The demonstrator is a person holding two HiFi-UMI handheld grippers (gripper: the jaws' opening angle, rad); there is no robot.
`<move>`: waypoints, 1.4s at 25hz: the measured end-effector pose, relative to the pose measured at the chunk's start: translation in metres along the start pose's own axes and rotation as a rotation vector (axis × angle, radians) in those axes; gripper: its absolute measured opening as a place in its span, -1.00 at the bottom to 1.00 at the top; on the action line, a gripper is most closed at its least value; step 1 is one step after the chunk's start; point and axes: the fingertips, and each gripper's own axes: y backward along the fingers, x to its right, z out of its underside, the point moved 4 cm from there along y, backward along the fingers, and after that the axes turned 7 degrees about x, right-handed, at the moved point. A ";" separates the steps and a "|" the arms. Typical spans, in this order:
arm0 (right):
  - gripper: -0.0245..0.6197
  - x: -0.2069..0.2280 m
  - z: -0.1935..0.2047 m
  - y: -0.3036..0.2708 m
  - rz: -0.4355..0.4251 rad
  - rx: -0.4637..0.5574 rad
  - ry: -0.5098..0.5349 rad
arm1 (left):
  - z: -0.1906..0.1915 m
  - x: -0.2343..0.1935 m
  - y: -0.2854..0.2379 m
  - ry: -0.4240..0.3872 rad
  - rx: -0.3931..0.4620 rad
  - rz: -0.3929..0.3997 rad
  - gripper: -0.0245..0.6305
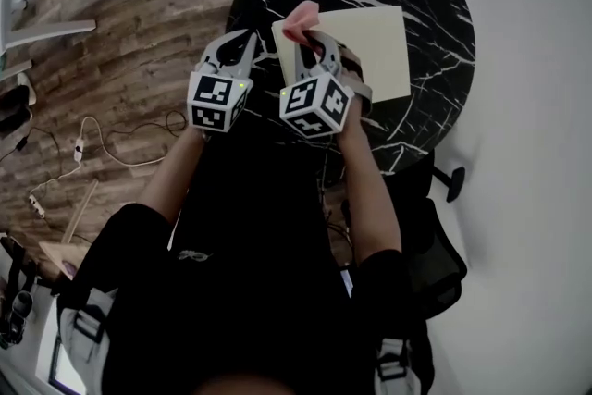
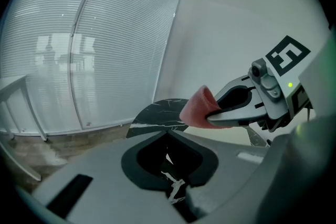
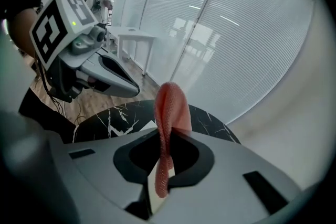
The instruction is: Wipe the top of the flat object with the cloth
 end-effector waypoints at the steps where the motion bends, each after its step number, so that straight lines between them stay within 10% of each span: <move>1: -0.86 -0.003 0.001 -0.008 -0.013 -0.013 -0.003 | 0.004 -0.002 -0.002 0.003 -0.014 0.007 -0.93; 8: -0.86 -0.024 0.023 -0.052 -0.090 -0.098 0.009 | 0.021 -0.013 -0.018 -0.011 -0.075 0.060 -0.93; 23: -0.85 -0.025 0.041 -0.060 -0.146 -0.021 -0.377 | 0.037 -0.018 -0.033 -0.017 -0.131 0.067 -0.93; 35: -0.85 -0.033 0.052 -0.048 -0.150 -0.018 -0.328 | 0.039 -0.005 -0.036 -0.030 -0.142 0.086 -0.93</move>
